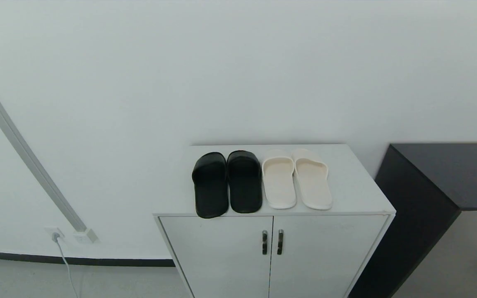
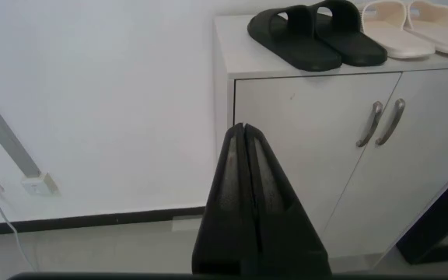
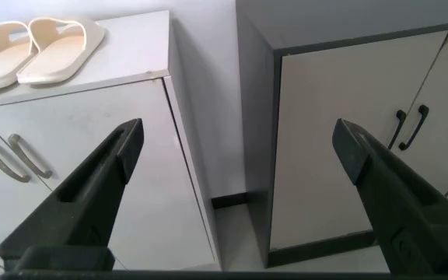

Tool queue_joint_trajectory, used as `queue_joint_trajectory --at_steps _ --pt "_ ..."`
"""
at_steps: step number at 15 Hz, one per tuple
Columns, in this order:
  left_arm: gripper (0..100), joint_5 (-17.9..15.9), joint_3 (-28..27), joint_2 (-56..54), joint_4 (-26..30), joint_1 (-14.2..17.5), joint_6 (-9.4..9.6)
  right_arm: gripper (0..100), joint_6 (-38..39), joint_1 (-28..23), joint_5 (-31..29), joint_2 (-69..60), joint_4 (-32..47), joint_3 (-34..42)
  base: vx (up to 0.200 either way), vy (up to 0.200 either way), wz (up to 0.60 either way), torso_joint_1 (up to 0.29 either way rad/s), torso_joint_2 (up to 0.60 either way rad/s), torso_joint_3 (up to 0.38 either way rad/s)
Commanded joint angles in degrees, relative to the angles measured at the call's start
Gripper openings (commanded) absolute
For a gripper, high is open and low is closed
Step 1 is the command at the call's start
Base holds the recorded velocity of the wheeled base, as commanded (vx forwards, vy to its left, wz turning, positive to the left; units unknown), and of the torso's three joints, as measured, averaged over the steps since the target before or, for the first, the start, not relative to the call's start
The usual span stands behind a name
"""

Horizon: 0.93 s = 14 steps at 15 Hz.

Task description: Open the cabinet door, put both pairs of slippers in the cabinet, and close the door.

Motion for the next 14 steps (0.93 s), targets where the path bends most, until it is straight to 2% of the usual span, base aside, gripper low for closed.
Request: queue_joint_trajectory --at_steps 1,6,7,8,10,11,14 --pt "0 0.0 0.0 0.08 -0.01 0.01 0.01 100 0.01 0.09 0.01 0.07 -0.02 0.0 0.0 0.0 0.0 0.0 0.0 0.0" --pt "0 0.0 0.0 0.08 0.08 0.01 0.01 100 -1.04 0.18 0.54 0.34 -0.02 -0.7 0.0 0.0 0.0 0.0 0.0 0.0" --pt "0 0.0 0.0 0.08 0.08 0.01 0.01 100 3.97 2.11 0.98 7.28 0.51 -11.43 0.0 0.0 0.0 0.0 0.0 0.0" --pt "0 0.0 0.0 0.08 0.08 0.01 0.01 100 6.96 4.13 0.89 11.41 2.36 -15.73 0.0 0.0 0.0 0.0 0.0 0.0" --pt "0 0.0 0.0 0.08 0.08 0.01 0.01 100 2.39 6.5 2.21 18.53 3.59 -15.12 0.0 0.0 0.0 0.0 0.0 0.0" --pt "0 0.0 0.0 0.08 0.08 0.01 -0.08 100 2.47 7.73 4.58 21.25 3.06 -13.97 0.0 0.0 0.0 0.0 0.0 0.0" --pt "0 0.0 0.0 0.08 0.08 0.01 0.01 100 2.65 9.67 11.35 33.82 -3.71 -13.01 0.0 0.0 0.0 0.0 0.0 0.0"
